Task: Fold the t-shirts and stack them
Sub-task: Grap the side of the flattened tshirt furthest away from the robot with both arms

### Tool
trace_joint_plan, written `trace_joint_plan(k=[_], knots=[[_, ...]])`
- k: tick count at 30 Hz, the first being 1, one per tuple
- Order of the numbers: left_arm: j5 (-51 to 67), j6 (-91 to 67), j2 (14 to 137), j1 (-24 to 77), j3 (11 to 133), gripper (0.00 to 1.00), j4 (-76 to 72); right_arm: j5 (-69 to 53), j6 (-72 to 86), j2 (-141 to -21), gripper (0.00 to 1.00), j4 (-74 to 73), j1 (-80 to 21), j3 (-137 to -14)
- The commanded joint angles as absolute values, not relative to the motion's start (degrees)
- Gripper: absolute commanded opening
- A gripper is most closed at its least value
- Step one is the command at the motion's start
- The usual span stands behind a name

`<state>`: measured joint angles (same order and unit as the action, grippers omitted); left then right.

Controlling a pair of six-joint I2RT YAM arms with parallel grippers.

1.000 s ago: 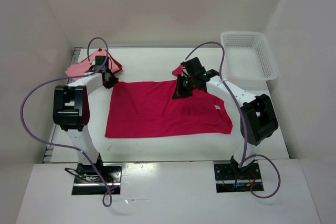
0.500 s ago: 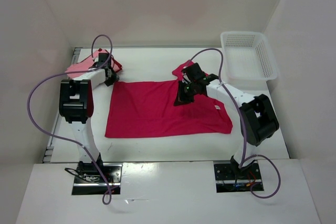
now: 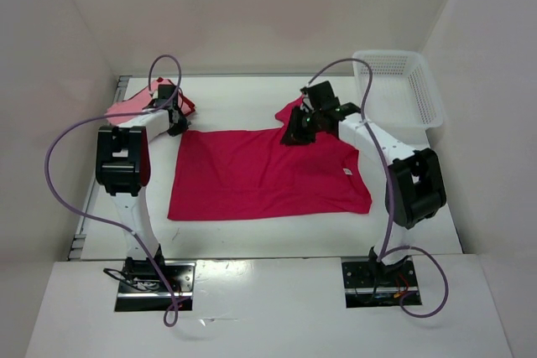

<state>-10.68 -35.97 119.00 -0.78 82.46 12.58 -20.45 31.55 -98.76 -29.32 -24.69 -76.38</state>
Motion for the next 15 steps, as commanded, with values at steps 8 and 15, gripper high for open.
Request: trace_joint_plan(k=[8,15], knots=[[-6.4,-35.1,114.2,-0.9,78.1,0.03,7.6,-6.1,28.7,-113.6,0.38,-20.6,-13.9,-95.8],[-4.4,-35.1,113.0,-0.9,78.1,0.02,7.6,-1.5,24.9,-131.8,0.57,-26.7,-12.5,-118.5]])
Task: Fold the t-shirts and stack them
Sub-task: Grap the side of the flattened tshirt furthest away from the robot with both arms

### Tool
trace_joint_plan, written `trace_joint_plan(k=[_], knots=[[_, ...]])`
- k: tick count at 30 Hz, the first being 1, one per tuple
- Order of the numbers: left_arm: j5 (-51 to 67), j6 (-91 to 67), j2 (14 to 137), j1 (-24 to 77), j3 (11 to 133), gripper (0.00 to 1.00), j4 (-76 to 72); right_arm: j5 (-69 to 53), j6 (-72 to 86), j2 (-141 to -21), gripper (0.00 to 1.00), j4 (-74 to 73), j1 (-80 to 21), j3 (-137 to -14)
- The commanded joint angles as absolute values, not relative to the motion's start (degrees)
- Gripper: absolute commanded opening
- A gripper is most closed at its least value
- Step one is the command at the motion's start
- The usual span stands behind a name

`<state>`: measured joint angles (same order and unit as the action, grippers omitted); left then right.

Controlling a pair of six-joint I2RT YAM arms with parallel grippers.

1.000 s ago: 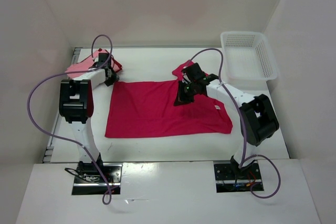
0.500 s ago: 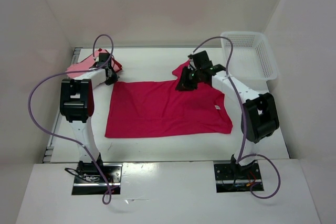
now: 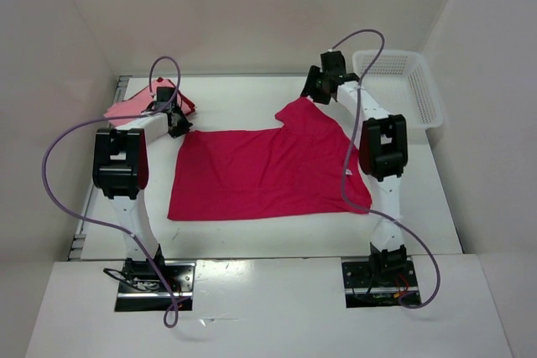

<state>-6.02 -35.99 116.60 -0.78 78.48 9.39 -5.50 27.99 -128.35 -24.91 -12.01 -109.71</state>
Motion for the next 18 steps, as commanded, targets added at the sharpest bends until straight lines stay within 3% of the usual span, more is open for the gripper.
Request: trace_joint_plan(k=[1,9,18], knots=[[-4.4,-35.1,112.5,-0.9,78.1,0.02,7.6,-0.6,24.2,-136.4,0.59,-29.5,-12.5,-121.8],[-3.8,-35.1,112.0,-0.9,79.3,0.0,7.6,4.4,20.8,-159.0,0.62,-44.5,-12.5,-160.8],[-3.8,-35.1,111.4,-0.9,78.8,0.0,8.1,0.3,20.3,-160.5,0.63,-42.8,-12.5,-159.3]])
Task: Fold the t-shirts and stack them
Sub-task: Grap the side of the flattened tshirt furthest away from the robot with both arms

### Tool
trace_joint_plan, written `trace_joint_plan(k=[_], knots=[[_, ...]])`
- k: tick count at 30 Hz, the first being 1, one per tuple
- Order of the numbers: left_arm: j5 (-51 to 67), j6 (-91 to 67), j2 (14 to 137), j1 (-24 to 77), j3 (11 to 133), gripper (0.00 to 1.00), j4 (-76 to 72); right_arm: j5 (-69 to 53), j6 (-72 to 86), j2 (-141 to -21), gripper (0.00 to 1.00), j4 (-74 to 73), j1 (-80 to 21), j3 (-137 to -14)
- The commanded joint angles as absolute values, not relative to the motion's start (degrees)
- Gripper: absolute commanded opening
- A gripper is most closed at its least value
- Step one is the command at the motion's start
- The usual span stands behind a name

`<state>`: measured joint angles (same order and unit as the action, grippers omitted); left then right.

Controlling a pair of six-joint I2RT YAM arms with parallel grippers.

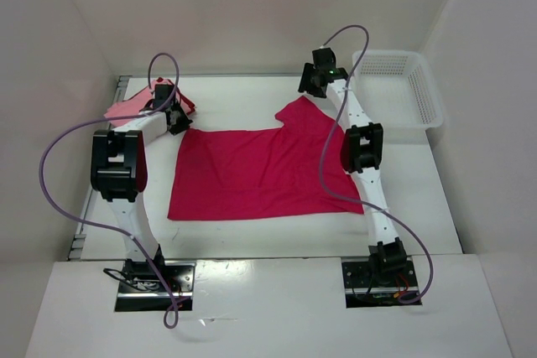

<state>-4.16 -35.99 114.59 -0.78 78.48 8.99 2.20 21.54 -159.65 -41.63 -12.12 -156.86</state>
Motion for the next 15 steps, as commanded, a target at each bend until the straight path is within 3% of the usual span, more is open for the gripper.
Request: trace_joint_plan(k=[1,10,13,15], knots=[[-3.8,-35.1,110.8,-0.9,78.7,0.0,8.1,-0.4,20.3,-161.1,0.63,-42.3,-12.5,-159.3],[-3.8,-35.1,110.8,-0.9,78.1,0.0,8.1,-0.1,21.0,-162.9,0.49,-41.7,-13.6,-160.5],[-3.8,-35.1,110.8,-0.9,78.1,0.0,8.1,-0.6,21.6,-164.1,0.39,-41.1,-13.6,-160.5],[-3.8,-35.1,110.8,-0.9,78.1,0.0,8.1,-1.2,22.8,-164.7,0.25,-41.1,-13.6,-160.5]])
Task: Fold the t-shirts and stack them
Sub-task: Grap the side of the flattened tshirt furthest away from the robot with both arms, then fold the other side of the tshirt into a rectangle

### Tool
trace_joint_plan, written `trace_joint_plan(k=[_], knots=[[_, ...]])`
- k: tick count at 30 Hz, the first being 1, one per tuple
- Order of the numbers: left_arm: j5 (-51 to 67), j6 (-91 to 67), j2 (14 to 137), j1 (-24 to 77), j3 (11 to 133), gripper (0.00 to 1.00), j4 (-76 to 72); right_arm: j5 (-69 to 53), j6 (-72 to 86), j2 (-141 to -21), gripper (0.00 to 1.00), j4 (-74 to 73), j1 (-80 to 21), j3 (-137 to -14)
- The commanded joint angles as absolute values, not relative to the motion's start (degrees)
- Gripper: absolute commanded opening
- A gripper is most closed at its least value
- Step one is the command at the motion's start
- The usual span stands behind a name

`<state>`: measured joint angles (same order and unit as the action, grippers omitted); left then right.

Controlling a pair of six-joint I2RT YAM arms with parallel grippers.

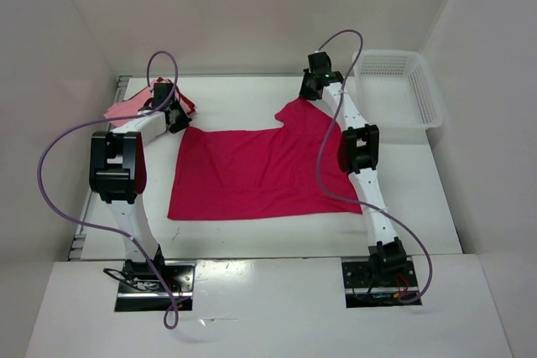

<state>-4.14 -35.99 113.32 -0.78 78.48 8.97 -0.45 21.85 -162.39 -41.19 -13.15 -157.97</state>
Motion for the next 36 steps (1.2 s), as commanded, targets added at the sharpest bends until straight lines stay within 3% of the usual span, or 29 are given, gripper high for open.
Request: trace_joint_plan(k=[1,5,14,18,19,22,30,36], knots=[[-3.8,-35.1,110.8,-0.9,78.1,0.0,8.1,-1.2,22.8,-164.7,0.2,-41.1,-13.6,-160.5],[-3.8,-35.1,110.8,-0.9,78.1,0.0,8.1,-2.0,23.9,-164.7,0.04,-42.2,-13.6,-162.9],[-3.8,-35.7,106.4,-1.4,74.4,0.0,6.6,-6.7,22.6,-149.6,0.0,-49.2,-10.2,-159.0],[-3.3,-35.7,104.2,-1.9,72.7,0.0,6.1,-8.0,22.1,-134.2,0.0,-43.9,-8.4,-137.5],[-3.3,-35.7,103.3,-1.9,71.9,0.0,6.1,-8.5,22.1,-130.3,0.0,-40.9,-7.7,-125.5],[-3.3,-35.7,100.3,-1.9,69.4,0.0,6.1,-10.2,23.4,-119.2,0.0,-36.2,-5.3,-111.5],[-2.7,-34.5,91.1,-2.5,62.6,0.0,7.7,-10.7,23.9,-97.3,0.0,-34.5,-2.6,-83.7],[-2.1,-34.5,83.0,-4.8,57.7,0.0,9.7,-9.3,25.1,-85.6,0.0,-35.9,-2.6,-70.7]])
